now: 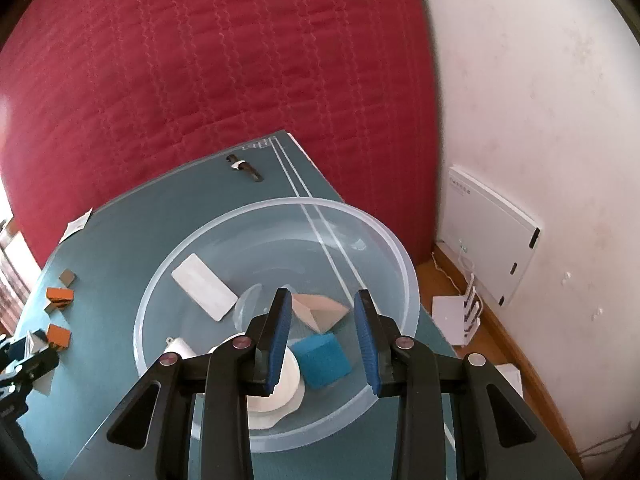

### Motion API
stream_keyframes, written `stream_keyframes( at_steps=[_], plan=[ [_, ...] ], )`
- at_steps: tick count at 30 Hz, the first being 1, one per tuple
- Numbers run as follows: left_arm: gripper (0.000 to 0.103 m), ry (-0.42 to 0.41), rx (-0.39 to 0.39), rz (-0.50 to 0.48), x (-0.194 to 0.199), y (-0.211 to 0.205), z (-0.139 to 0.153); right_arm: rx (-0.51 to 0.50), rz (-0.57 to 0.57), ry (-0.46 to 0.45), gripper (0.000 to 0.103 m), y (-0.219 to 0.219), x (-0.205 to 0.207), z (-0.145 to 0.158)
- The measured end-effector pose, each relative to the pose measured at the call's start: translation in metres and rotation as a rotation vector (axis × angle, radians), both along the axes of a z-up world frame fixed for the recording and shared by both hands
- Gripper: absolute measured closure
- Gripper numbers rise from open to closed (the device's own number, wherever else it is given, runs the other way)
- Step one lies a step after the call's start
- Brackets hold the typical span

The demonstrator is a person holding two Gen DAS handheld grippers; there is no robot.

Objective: Organize rigid objects
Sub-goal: 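Carry the pale block into the clear bowl and open the right gripper while the left carries the striped wedge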

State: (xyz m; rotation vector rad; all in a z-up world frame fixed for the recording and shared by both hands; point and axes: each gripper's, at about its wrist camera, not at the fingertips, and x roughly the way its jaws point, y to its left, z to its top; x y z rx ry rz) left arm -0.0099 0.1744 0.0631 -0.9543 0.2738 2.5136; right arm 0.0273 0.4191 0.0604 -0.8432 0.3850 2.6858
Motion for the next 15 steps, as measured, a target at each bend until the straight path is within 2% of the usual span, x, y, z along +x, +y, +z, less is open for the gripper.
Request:
stream_keyframes(
  at_steps=[8, 12, 15],
  plan=[
    [0.058, -0.010, -0.003, -0.038, -0.006, 0.030, -0.003, -0.039, 0.081, -0.002, 0.063, -0.014, 0.006, -0.001],
    [0.058, -0.007, -0.007, -0.053, -0.006, 0.039, -0.002, -0.014, 0.157, -0.016, 0.062, -0.034, 0.004, -0.002],
    [0.058, 0.002, -0.006, -0.059, -0.007, 0.043, 0.001, 0.030, 0.144, -0.044, 0.061, -0.037, 0.001, -0.007]
  ],
)
